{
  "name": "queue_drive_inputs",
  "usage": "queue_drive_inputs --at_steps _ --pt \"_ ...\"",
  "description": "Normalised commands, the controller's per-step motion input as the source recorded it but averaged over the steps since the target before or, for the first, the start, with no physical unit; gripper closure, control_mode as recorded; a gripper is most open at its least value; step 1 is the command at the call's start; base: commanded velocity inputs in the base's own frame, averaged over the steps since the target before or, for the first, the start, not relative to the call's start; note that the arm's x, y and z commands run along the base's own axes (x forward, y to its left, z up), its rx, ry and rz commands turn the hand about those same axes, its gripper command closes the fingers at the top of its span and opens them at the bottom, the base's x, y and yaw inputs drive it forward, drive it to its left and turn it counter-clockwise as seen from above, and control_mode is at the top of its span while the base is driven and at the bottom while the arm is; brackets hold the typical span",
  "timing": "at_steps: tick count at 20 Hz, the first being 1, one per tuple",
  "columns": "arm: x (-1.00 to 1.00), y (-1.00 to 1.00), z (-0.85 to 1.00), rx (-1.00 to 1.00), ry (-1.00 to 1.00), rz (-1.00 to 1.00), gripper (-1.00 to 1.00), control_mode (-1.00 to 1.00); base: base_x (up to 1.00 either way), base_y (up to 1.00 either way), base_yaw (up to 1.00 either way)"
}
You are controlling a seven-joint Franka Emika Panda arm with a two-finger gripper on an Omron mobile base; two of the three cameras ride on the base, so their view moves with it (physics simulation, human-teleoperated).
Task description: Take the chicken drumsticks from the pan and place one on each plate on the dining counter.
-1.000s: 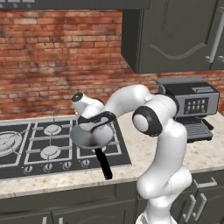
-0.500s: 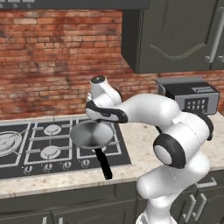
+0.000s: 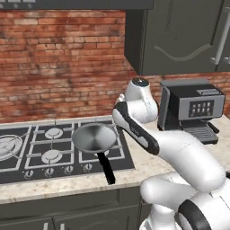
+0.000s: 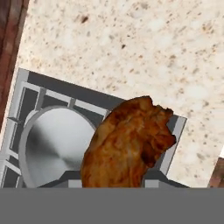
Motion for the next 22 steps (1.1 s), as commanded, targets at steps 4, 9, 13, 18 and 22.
queue_drive_inputs --at_steps 4,9,13,18,22 --pt "-1.0 -0.55 0.39 0.18 0.0 -0.19 1.0 -1.0 0.0 0.0 0.0" --pt "-0.67 -0.47 0.06 0.06 0.2 -0.15 1.0 -1.0 0.0 0.0 0.0" --pt "-0.3 -0.39 0.0 0.03 0.21 -0.1 1.0 -1.0 0.0 0.0 0.0" --pt "-0.19 -0.16 0.0 0.01 0.06 -0.06 1.0 1.0 -0.37 -0.41 -0.23" --pt "0.0 0.0 0.0 0.0 0.0 0.0 1.0 1.0 -0.62 -0.8 -0.46"
